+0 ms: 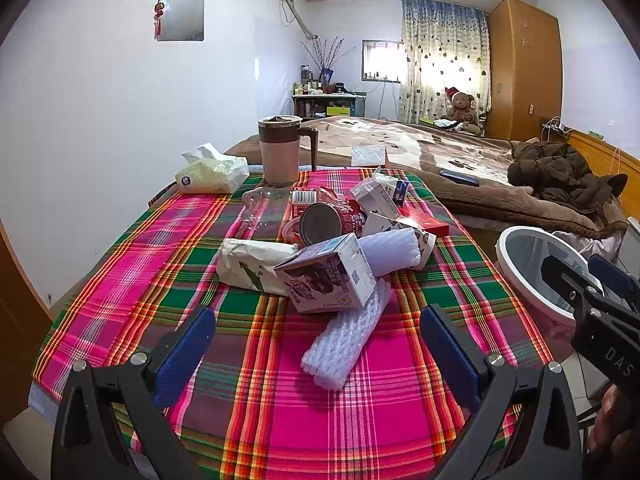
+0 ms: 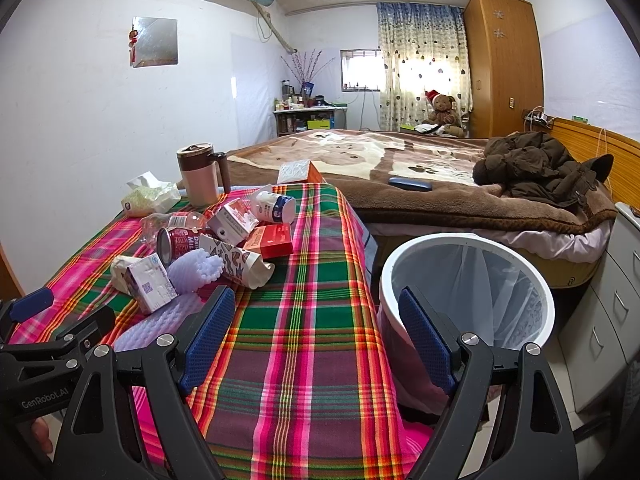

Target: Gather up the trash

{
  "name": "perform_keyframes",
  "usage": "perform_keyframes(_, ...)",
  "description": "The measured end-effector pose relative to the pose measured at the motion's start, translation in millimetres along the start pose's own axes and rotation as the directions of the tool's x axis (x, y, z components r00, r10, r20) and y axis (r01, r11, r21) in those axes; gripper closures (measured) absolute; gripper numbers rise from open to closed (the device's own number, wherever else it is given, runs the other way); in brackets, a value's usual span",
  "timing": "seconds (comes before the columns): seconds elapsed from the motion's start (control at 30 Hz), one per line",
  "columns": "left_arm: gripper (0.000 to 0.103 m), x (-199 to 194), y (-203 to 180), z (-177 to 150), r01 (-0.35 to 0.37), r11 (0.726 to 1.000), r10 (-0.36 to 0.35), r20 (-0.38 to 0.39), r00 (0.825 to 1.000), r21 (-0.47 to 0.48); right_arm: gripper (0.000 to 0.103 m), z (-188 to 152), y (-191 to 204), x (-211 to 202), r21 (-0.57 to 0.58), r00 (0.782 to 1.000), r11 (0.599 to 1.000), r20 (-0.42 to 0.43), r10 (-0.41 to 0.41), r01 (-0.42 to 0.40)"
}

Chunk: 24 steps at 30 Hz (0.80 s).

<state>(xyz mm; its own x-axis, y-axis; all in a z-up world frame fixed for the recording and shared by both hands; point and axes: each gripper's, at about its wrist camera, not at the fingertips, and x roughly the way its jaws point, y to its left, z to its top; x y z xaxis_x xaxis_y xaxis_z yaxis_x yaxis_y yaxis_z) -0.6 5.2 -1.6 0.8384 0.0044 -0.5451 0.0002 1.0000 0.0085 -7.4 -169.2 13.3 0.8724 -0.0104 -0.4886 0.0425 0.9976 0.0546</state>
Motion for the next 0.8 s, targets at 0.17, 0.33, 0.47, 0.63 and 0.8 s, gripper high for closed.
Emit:
perform_keyframes(0.17,0.0,0.1,-0.4,-0.5,-0.002,1.0,0.002,0.0,1.0,0.001,0.017,0.1,-0.5,-0.6,0.0,1.0,1.0,0.0,-0.001,0.001)
perform_keyframes(0.33,0.0,-0.5,0.4,-0.8,0.0,1.0,0.0,0.0,1.0,0.0,0.017,0.1,-0.6,-0.6,0.001,1.0,1.0,0.0,0.0,0.0)
perform_keyframes(0.47,0.0,-0.6,0.3,-1.0,0.0,1.0,0.0,-0.001,1.0,0.0,0.017,0.2,-0.7,-0.7,0.0,1.0,1.0,0.0,0.001,-0.001)
perform_keyframes(0.63,0.0,-0.8,0.6,-1.2,0.001,1.0,-0.001,-0.001,1.0,-0.001,0.017,0.2,-1.5,-0.8,0.001,1.0,1.0,0.0,0.001,-0.001)
perform_keyframes(0.8,0.0,-0.9,0.6,-1.0,0.001,1.0,-0.001,-0.002,1.0,0.0,0.017,0.4,-1.4,-1.4,0.002,1.0,1.0,0.002,-0.001,0.001)
